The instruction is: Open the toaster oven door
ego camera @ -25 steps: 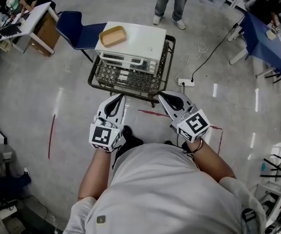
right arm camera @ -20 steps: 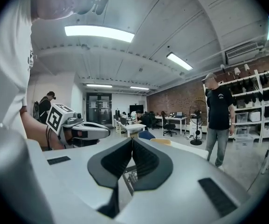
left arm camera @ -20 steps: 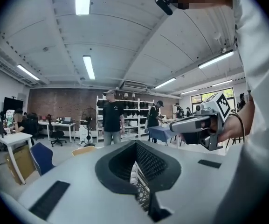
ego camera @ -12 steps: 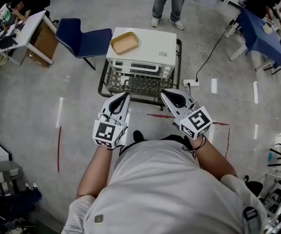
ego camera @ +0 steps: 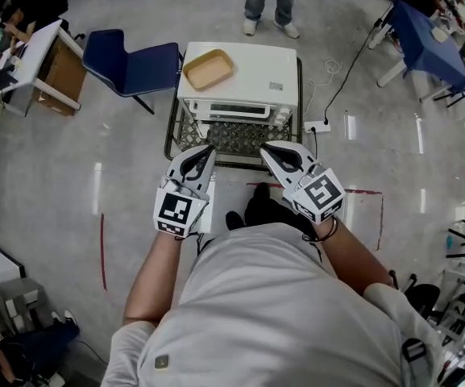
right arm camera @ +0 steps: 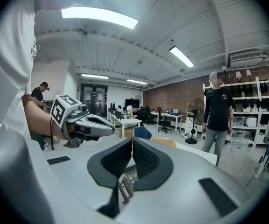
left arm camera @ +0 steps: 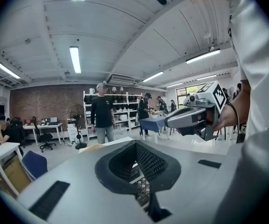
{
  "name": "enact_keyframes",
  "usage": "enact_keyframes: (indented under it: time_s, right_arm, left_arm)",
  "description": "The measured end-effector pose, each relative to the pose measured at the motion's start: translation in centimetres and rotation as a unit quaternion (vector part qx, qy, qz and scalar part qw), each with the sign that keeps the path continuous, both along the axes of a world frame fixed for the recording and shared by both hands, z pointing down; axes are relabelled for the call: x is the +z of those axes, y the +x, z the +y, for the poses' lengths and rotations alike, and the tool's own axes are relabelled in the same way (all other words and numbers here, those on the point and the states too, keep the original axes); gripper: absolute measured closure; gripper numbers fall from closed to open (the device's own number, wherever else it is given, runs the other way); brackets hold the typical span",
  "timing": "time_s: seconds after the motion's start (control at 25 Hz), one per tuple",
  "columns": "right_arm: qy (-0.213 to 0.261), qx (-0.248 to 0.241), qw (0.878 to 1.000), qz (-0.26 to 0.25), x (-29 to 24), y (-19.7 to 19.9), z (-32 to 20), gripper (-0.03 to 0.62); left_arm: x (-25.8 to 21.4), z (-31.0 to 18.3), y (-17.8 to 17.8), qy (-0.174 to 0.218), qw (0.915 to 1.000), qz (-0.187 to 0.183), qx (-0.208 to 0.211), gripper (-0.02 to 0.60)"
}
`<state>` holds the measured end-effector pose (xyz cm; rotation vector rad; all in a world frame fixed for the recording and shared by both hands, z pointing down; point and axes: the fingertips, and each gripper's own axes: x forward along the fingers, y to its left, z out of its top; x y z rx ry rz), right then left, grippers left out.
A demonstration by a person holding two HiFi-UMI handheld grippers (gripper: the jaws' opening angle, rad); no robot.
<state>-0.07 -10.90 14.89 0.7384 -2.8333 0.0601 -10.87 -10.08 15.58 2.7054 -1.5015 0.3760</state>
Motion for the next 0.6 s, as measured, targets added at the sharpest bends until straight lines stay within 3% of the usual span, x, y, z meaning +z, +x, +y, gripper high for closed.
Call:
enact_keyframes:
  time_s: [0.6]
  right_arm:
    - [-0.064, -0.016, 0.997, 0.031, 6.3, -2.1, -9.2, 0.569]
  left_arm:
    - [5.5, -9.1, -1.8, -0.06, 0.9982, -0.012, -0.001, 0.563]
